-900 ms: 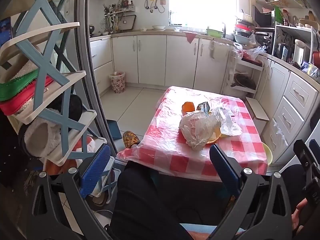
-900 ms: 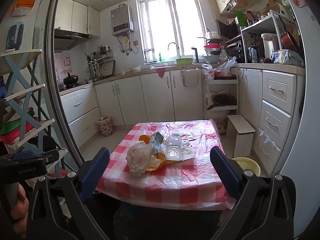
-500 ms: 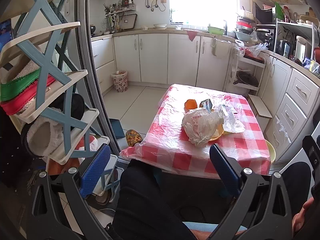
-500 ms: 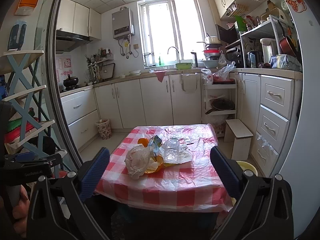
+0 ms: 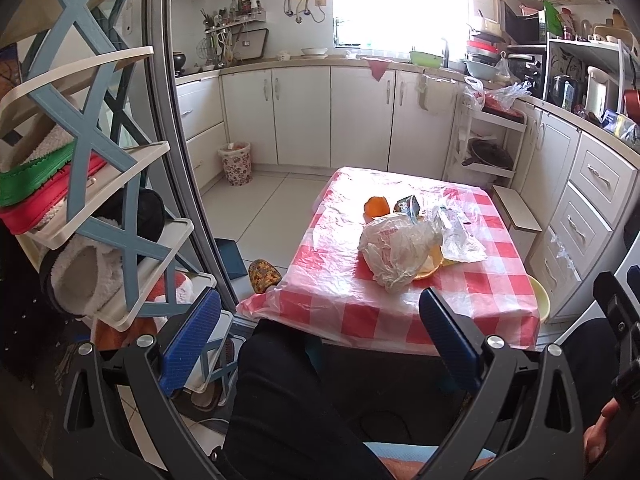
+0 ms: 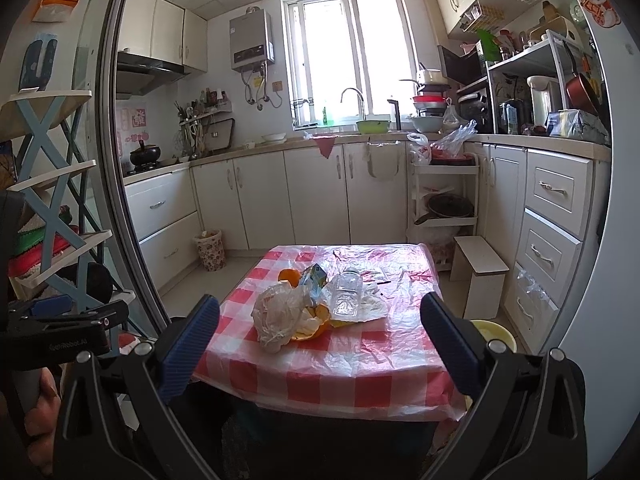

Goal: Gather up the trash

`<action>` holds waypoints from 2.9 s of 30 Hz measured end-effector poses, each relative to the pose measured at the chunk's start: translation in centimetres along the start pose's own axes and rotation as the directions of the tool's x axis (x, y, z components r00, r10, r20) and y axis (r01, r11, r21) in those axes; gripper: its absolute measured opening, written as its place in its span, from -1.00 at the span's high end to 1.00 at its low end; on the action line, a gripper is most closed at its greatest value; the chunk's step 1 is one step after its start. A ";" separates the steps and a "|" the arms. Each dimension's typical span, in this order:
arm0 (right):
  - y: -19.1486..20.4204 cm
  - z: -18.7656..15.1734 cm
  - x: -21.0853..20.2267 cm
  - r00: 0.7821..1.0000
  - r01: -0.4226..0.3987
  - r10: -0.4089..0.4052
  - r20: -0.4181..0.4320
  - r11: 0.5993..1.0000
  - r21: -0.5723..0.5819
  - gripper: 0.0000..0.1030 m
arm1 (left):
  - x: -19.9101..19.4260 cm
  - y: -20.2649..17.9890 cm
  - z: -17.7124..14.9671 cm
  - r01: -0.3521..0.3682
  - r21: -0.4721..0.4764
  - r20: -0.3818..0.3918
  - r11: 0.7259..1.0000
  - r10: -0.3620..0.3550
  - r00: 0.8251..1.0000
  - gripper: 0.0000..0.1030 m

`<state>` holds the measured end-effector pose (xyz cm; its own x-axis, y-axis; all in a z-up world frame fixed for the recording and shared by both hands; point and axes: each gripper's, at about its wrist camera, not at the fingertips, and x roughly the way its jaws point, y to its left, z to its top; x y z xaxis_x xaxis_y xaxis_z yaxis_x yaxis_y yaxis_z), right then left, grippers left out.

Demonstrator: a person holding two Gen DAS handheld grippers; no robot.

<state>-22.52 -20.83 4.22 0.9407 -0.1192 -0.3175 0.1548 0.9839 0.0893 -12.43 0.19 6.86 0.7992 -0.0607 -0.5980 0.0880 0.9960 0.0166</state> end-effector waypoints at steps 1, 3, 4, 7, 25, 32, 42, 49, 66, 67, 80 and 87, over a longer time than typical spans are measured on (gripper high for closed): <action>0.1 0.0 0.0 1.000 0.000 0.000 0.000 1.000 -0.004 -0.87 | -0.1 -0.1 0.0 0.001 0.002 0.003 1.000 -0.001 1.000 -0.86; 0.2 -0.1 0.0 1.000 0.001 -0.001 -0.003 1.000 -0.011 -0.87 | -0.4 -0.2 0.0 0.000 0.009 0.012 1.000 0.000 1.000 -0.86; 0.2 -0.1 0.0 1.000 0.002 -0.002 -0.002 1.000 -0.012 -0.87 | -0.4 -0.4 0.0 0.001 0.011 0.014 1.000 -0.001 1.000 -0.86; 0.2 -0.1 0.0 1.000 0.001 -0.001 -0.011 1.000 -0.007 -0.87 | -0.5 -0.6 -0.1 0.006 0.018 0.012 1.000 -0.007 1.000 -0.86; 0.3 0.0 0.1 1.000 0.003 -0.003 -0.017 1.000 -0.022 -0.87 | -0.8 -0.9 0.0 0.018 0.020 0.012 1.000 -0.018 1.000 -0.86; 0.3 -0.1 0.0 1.000 0.000 0.000 -0.006 1.000 -0.016 -0.87 | -0.8 -0.9 -0.1 0.018 0.019 0.011 1.000 -0.018 1.000 -0.86; 0.5 -0.4 0.0 1.000 -0.002 0.003 0.029 1.000 -0.023 -0.87 | -0.8 -0.9 -0.1 0.019 0.019 0.010 1.000 -0.019 1.000 -0.86; 0.8 -0.4 0.2 1.000 -0.011 0.011 0.017 1.000 -0.018 -0.87 | -0.8 -0.9 -0.1 0.018 0.019 0.010 1.000 -0.018 1.000 -0.86; 0.6 -0.3 2.3 1.000 -0.021 0.020 -0.020 0.998 -0.059 -0.87 | 1.7 -1.2 1.0 -0.001 0.029 -0.017 1.000 0.001 1.000 -0.86; 0.5 -0.3 2.6 0.999 -0.021 0.020 -0.025 0.998 -0.059 -0.87 | 2.0 -1.3 1.1 -0.002 0.033 -0.021 0.999 0.002 1.000 -0.85; -1.2 0.0 8.6 0.993 -0.015 0.007 -0.118 0.997 -0.070 -0.87 | 8.2 -2.5 1.8 0.053 0.072 -0.098 0.996 -0.046 0.994 -0.86; -2.5 0.6 14.1 0.982 -0.047 0.034 -0.187 0.997 -0.065 -0.87 | 13.0 -3.1 3.0 0.080 0.046 -0.136 0.996 -0.073 0.988 -0.86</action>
<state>-9.48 -25.05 0.09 0.8726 -0.0591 -0.4848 0.0908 0.9950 0.0420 -0.59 -3.83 1.43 0.7026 -0.1237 -0.7008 0.1789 0.9838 0.0057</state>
